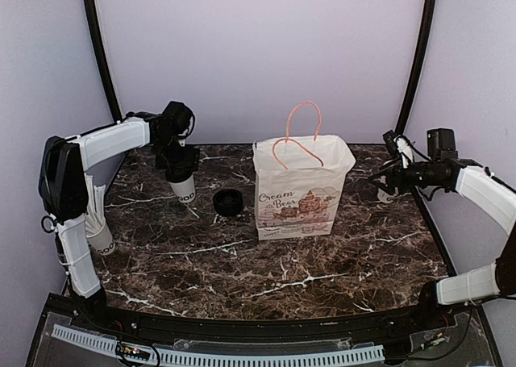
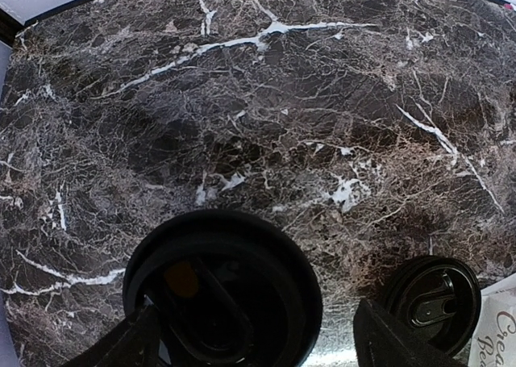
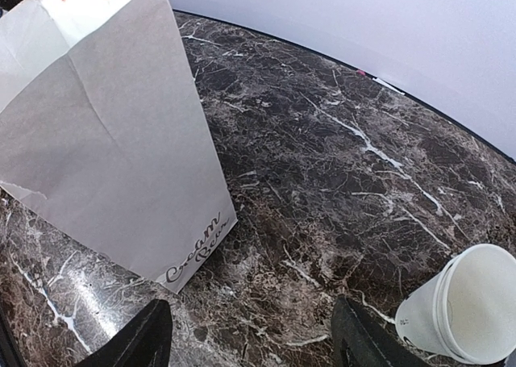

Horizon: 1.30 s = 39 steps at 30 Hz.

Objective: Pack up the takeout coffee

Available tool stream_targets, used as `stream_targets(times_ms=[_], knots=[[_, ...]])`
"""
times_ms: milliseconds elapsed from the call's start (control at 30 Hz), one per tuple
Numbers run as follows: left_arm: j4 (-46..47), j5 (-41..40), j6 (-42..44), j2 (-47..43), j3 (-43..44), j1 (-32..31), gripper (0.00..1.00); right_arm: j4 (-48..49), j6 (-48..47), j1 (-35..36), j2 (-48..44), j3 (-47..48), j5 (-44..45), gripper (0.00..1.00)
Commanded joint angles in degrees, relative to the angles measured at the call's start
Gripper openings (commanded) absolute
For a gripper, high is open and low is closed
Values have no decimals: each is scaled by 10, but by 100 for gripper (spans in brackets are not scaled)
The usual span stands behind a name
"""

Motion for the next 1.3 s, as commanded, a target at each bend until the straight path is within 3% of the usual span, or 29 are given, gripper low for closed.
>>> stream_targets(times_ms=[0,433,800,1267], knots=[[-32,-4,-1,-4,17,2,86,10,-7,0,9,1,-6,69],[-35,1,16,-38,37,4,86,8,-12,0,12,0,3,69],[-69,-17,41,22,71,4,89,6,-16,0,20,0,11,69],[-64,-29,36,27,57,4,89,-1,-23,0,34,5,6,70]])
